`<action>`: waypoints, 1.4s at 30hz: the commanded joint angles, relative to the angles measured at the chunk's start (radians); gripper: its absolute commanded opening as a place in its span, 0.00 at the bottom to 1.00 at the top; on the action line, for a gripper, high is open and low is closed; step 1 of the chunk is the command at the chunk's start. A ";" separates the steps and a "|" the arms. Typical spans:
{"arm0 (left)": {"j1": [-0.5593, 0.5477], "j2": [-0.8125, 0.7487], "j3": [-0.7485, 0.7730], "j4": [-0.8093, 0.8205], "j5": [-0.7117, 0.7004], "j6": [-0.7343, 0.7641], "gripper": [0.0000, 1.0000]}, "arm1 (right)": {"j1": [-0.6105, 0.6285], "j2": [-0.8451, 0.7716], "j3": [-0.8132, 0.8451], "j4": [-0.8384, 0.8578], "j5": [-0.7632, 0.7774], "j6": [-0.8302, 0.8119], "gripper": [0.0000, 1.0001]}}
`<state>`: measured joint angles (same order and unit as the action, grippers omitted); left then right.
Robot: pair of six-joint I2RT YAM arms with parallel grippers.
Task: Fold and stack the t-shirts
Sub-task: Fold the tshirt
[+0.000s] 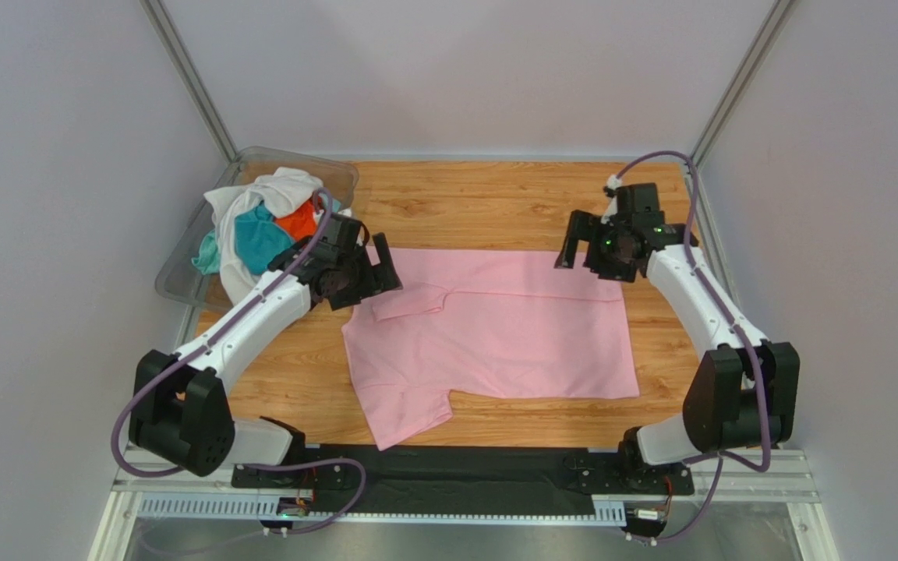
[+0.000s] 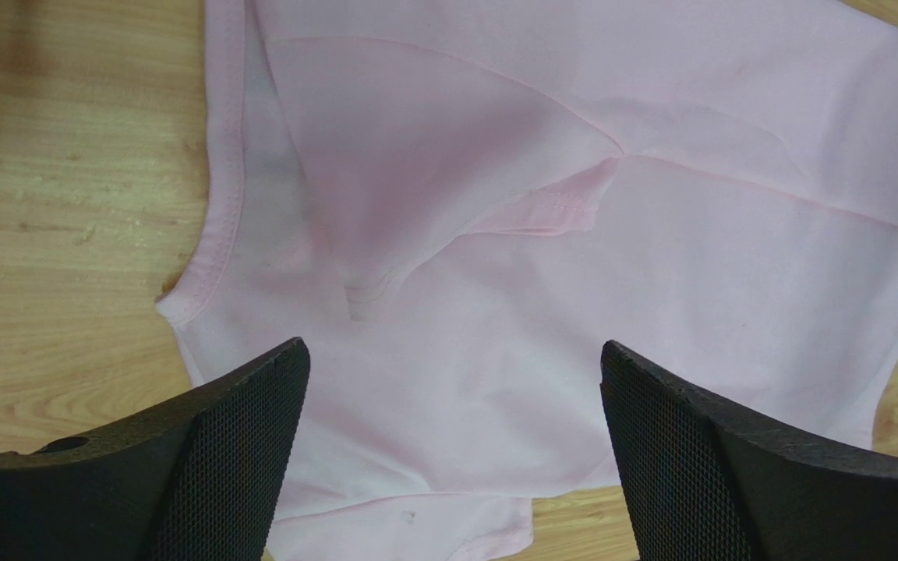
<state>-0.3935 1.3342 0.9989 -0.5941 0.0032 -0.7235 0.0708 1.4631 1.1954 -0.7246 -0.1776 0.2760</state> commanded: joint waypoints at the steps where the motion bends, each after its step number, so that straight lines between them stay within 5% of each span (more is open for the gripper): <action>1: -0.005 0.084 0.085 0.027 0.044 0.036 1.00 | 0.175 -0.035 -0.065 0.103 -0.059 0.060 1.00; 6: -0.004 0.221 0.092 0.069 0.160 0.016 1.00 | 0.306 0.031 -0.112 0.281 -0.175 0.204 0.96; 15: -0.004 0.333 0.001 0.122 0.132 0.012 1.00 | 0.342 0.098 -0.106 0.180 -0.016 0.189 1.00; 29: -0.002 0.444 0.027 0.085 0.063 0.018 1.00 | 0.110 0.236 -0.056 0.149 -0.014 0.127 1.00; 42: 0.036 0.605 0.245 0.033 0.086 0.052 1.00 | -0.031 0.555 0.177 0.113 -0.019 0.112 1.00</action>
<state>-0.3748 1.8549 1.2171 -0.5587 0.1116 -0.7086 0.0654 1.9324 1.3235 -0.6140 -0.2089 0.4103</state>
